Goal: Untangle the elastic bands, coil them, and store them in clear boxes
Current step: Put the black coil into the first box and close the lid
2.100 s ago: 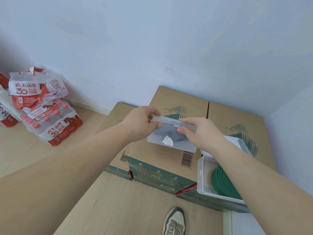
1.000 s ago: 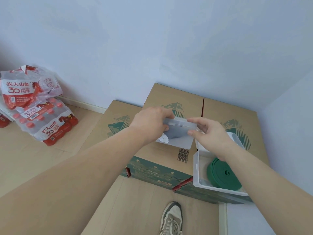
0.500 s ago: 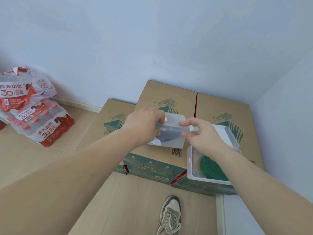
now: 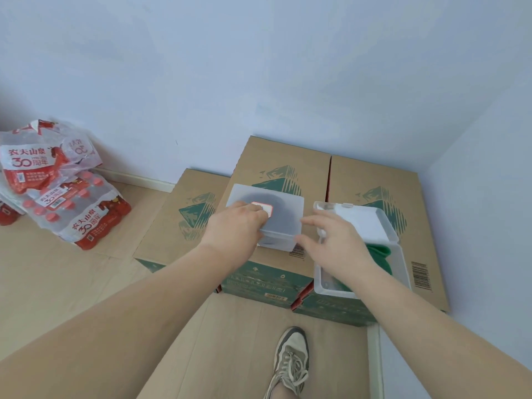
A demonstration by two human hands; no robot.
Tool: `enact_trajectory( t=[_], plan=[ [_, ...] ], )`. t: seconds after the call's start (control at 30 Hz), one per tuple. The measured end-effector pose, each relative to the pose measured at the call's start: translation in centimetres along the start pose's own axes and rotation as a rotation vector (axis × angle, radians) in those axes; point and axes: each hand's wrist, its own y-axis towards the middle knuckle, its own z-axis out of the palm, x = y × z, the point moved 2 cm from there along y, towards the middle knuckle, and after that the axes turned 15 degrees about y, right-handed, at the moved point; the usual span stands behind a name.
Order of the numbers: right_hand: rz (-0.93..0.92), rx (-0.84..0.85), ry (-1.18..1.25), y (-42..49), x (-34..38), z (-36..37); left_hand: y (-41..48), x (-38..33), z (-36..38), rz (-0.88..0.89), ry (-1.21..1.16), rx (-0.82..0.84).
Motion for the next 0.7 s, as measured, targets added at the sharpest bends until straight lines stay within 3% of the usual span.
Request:
enact_trajectory(
  t=[0.07, 0.17, 0.27, 0.4, 0.53, 0.7],
  plan=[
    [0.027, -0.127, 0.01, -0.1, -1.6, -2.8, 0.4, -0.9, -1.0, 0.01, 0.085, 0.044],
    [0.17, -0.273, -0.001, -0.2, -5.3, -7.2, 0.3, -3.9, -2.4, 0.133, 0.012, -0.065],
    [0.376, -0.221, 0.064, -0.6, -8.1, -9.6, -1.0, -8.1, -3.1, 0.274, -0.209, -0.11],
    [0.495, -0.184, 0.401, -0.2, -10.3, -10.2, -1.7, -12.3, -1.5, 0.262, -0.204, 0.104],
    [0.451, -0.194, 0.634, 0.1, -11.0, -10.7, -1.3, -13.1, -0.9, 0.179, -0.218, 0.124],
    [0.217, -0.269, 0.605, -0.9, -9.5, -12.2, -1.6, -13.0, -0.7, 0.139, -0.348, 0.155]
  ],
)
